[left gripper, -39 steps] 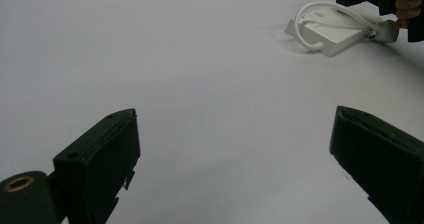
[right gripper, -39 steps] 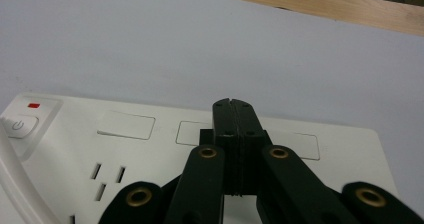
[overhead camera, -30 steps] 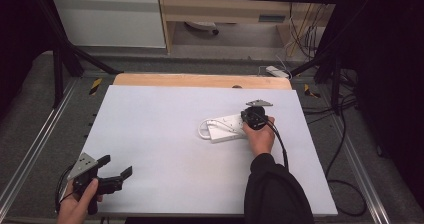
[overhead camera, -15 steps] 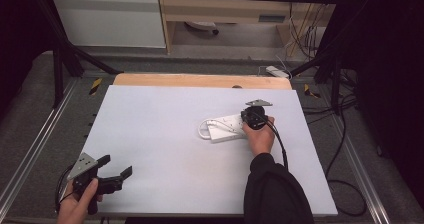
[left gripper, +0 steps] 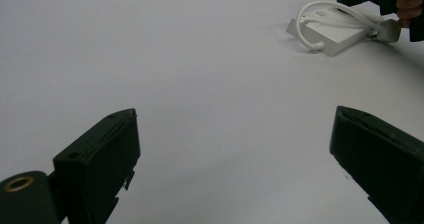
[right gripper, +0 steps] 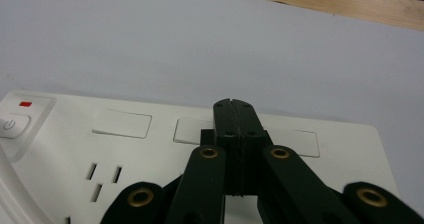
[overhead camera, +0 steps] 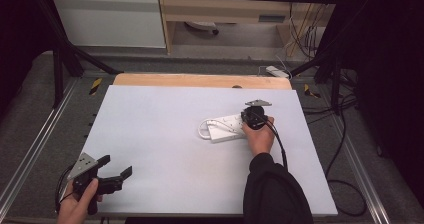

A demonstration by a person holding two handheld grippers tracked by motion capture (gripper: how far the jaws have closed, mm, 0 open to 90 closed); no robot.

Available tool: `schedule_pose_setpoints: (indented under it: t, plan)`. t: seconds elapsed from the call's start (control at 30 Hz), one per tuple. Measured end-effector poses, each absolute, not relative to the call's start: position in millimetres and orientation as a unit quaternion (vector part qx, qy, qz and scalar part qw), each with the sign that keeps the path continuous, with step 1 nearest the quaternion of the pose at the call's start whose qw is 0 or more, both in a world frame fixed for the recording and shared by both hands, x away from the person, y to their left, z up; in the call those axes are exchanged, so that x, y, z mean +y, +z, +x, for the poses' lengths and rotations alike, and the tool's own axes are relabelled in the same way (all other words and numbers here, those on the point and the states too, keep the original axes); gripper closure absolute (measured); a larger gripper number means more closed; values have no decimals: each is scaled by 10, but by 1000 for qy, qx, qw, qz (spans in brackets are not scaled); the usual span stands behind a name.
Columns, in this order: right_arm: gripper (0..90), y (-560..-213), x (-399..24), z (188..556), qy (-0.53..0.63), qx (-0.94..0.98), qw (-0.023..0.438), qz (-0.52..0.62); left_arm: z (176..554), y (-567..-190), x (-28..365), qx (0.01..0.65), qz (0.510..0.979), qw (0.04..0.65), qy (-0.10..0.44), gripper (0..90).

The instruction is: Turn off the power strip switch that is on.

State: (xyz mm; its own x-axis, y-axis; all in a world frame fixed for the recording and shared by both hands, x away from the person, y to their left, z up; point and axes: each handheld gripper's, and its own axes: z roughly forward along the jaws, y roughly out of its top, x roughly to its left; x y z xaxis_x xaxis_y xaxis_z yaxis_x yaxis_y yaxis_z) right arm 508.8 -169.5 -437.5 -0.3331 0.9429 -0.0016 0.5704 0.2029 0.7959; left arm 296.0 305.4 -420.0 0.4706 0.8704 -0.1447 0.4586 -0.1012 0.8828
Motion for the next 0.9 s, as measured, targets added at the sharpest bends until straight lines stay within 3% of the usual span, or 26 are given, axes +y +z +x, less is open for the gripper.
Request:
schedule_pose_setpoints:
  t: [0.9]
  plan:
    - [874,-4142,-1714,4965,412,726,246,493,2959,-4197,3050,465,714,476,219,59]
